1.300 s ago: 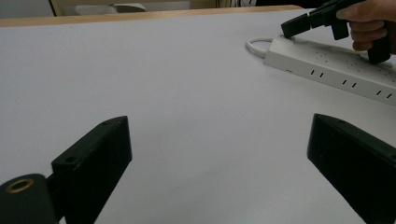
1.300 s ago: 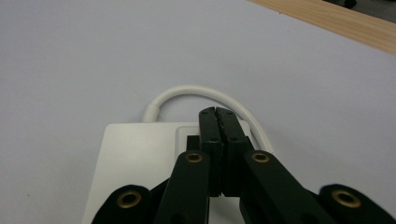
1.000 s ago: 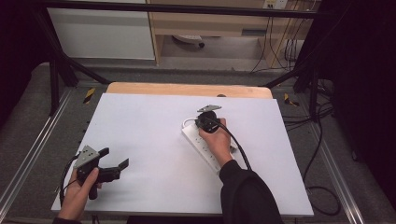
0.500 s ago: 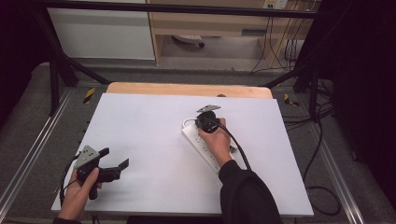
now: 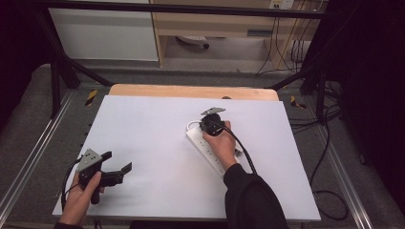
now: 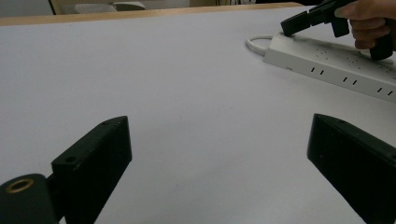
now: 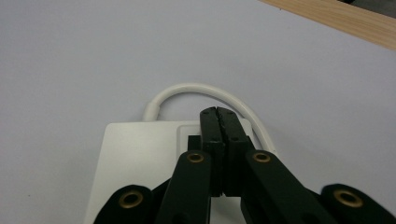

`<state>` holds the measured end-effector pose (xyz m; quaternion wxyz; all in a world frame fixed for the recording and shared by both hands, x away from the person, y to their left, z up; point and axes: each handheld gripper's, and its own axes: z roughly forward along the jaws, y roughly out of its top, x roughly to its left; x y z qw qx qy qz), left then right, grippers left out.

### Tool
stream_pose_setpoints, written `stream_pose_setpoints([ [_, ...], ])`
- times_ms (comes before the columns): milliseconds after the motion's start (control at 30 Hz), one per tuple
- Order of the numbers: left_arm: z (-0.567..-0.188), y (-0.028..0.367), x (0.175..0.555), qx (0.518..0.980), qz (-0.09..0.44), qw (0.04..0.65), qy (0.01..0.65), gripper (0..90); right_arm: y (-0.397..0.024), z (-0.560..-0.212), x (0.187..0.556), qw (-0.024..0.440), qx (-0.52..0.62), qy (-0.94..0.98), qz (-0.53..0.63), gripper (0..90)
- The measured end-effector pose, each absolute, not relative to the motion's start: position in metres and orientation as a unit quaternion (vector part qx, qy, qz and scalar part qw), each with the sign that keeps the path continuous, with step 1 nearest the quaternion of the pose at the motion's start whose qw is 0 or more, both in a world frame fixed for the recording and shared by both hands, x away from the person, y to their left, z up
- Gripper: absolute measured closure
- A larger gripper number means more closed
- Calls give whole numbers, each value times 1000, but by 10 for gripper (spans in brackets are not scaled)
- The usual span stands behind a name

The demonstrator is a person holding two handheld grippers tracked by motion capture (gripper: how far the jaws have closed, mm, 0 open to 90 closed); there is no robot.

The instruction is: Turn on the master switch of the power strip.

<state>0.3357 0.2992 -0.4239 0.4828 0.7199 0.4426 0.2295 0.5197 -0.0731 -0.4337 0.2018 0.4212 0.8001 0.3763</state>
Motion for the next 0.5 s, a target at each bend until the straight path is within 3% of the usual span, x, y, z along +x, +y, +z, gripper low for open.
stream_pose_setpoints([
  [500, -424, 299, 336, 720, 229, 482, 443, 64, -73, -434, 519, 204, 419, 801, 376, 900],
])
